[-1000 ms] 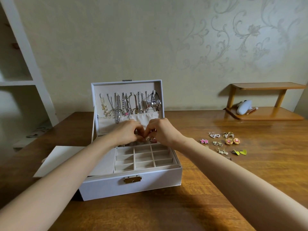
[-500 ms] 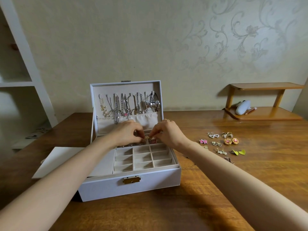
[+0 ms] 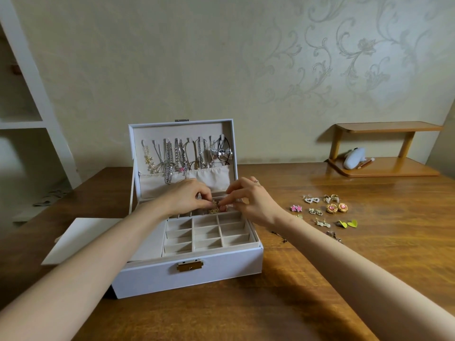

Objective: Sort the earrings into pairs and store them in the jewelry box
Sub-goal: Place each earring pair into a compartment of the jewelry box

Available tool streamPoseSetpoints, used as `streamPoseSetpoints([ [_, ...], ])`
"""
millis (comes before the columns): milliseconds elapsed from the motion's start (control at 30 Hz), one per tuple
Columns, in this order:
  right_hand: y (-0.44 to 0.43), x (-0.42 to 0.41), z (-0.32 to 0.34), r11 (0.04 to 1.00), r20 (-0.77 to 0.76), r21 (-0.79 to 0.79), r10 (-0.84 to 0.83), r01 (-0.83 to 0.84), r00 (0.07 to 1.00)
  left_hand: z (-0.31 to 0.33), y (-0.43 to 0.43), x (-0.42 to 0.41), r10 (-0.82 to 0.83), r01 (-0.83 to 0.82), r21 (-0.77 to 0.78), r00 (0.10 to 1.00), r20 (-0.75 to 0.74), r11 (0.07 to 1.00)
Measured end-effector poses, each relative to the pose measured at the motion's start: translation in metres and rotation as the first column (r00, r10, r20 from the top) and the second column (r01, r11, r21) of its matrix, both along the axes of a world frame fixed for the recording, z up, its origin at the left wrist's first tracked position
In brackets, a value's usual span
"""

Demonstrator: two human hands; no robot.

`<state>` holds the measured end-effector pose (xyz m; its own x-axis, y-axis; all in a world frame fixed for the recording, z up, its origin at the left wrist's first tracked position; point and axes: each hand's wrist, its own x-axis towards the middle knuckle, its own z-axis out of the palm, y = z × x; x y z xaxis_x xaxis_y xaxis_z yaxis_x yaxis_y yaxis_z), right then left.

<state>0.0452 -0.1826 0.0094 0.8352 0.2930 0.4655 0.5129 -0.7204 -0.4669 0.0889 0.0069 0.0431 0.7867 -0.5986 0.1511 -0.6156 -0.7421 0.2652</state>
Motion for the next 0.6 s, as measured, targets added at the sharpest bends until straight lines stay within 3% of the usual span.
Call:
streamPoseSetpoints([
  [167, -0.0047, -0.0041, -0.0013, 1.0, 0.034, 0.014, 0.004, -0.005, 0.999, 0.001, 0.0041, -0.0008, -0.058, 0.054, -0.034, 0.992, -0.116, 0.998],
  [333, -0.0064, -0.0041, -0.005, 0.998, 0.037, 0.054, -0.012, 0.01, 0.999, -0.0068, 0.0032, 0.006, -0.008, 0.008, 0.016, 0.999, 0.035, 1.0],
  [600, -0.0108, -0.0031, -0.0056, 0.998, 0.032, 0.035, -0.047, 0.046, 0.998, -0.0006, 0.0076, 0.0048, 0.006, -0.007, -0.089, 1.0, -0.012, 0.996],
])
